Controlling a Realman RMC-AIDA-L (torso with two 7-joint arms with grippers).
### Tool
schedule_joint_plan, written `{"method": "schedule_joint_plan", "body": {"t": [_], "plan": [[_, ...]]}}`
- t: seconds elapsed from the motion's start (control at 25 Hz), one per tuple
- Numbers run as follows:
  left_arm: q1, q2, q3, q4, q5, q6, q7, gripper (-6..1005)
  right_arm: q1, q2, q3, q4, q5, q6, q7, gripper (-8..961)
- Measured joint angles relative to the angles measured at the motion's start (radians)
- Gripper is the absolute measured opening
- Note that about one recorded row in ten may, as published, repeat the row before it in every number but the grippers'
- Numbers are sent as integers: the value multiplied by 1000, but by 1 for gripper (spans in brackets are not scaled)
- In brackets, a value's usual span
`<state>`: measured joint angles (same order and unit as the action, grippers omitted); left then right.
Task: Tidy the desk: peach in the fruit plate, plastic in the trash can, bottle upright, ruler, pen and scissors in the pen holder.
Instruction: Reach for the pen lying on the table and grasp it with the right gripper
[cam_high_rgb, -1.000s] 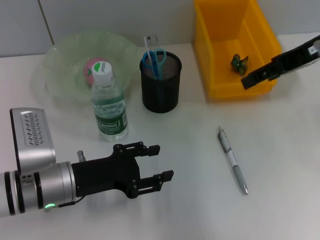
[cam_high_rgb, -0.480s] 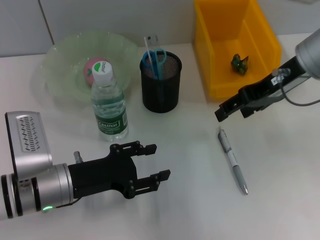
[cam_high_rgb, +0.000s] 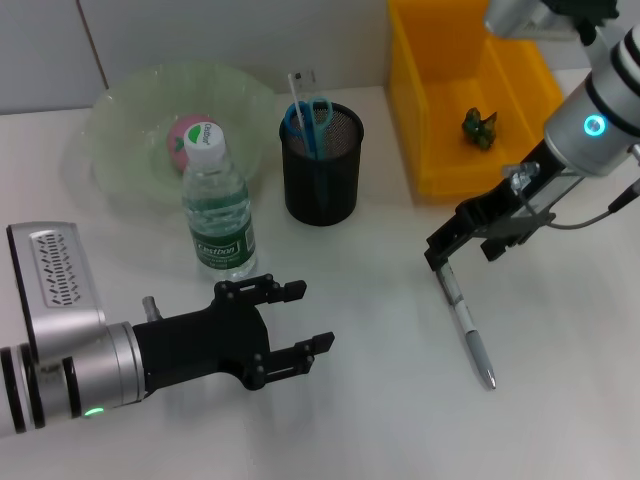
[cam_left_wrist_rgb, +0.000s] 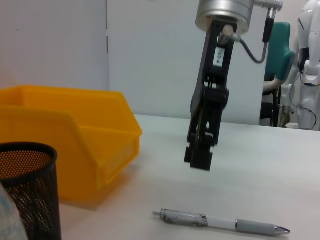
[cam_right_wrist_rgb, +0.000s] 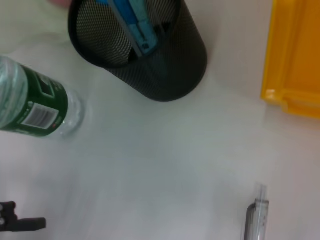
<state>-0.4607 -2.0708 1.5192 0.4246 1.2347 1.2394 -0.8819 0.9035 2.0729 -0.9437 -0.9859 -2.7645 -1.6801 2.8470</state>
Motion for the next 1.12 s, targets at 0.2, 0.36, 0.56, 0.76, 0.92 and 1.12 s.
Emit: {"method": "schedule_joint_plan", "body": {"t": [0.2,0.36,0.56,0.76,0.92,1.12], "plan": [[-1,0,-6,0,0,0,0,675,8,-2,0,45,-11,22,22,822],[-2,0,-6,0,0,0,1,675,2,-2,7,59,-25,40,39,822],[0,0,-6,0,0,0,4,675,-2,-6,8,89,-29,60,56,822],[2,0,-5,-3,0,2,12,675,-3,-6,-2,108,-50,82,66,821],[2,0,-4,-5,0,4,12,674,5,-6,-4,126,-66,97,68,821],[2,0,2,-5,0,5,14,674,21,-4,-4,145,-92,113,69,821]]}}
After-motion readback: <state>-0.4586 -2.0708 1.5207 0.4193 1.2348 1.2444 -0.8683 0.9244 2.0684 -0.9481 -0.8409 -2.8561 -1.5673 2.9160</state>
